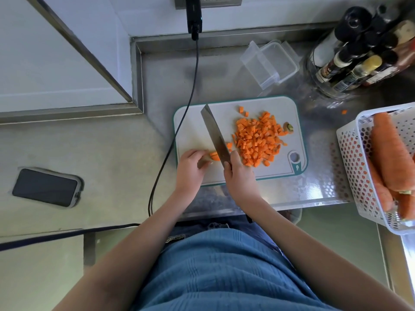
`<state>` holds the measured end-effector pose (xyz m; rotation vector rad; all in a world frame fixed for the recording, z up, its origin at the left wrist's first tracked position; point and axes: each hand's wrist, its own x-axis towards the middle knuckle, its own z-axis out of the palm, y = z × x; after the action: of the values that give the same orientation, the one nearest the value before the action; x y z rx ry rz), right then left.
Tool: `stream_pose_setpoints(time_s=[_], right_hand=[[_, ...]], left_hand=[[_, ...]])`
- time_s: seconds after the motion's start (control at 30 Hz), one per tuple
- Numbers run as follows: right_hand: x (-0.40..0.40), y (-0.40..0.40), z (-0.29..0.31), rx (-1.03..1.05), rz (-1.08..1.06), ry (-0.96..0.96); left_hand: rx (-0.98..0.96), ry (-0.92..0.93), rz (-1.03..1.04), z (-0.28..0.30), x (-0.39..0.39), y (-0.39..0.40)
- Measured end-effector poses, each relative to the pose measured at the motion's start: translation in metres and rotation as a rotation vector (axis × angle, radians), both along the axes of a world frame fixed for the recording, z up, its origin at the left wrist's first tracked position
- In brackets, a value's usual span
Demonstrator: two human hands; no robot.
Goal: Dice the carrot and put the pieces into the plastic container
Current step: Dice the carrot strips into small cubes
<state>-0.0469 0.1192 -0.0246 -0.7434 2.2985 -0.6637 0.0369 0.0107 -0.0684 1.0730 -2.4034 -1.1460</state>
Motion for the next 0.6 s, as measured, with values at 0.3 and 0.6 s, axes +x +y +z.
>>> stream_pose_setpoints(time_s=[0.3,0.6], right_hand=[[0.009,-0.010,-0.014,0.228,0.034,0.039],[-0.014,0.011,0.008,0.038,-0.094,0.039]], left_hand=[[-0.015,-0.014,-0.037,-0.002,-0.006,0.000],[0.030,0.015,-0.030,-0.003,-0.023,0.012]])
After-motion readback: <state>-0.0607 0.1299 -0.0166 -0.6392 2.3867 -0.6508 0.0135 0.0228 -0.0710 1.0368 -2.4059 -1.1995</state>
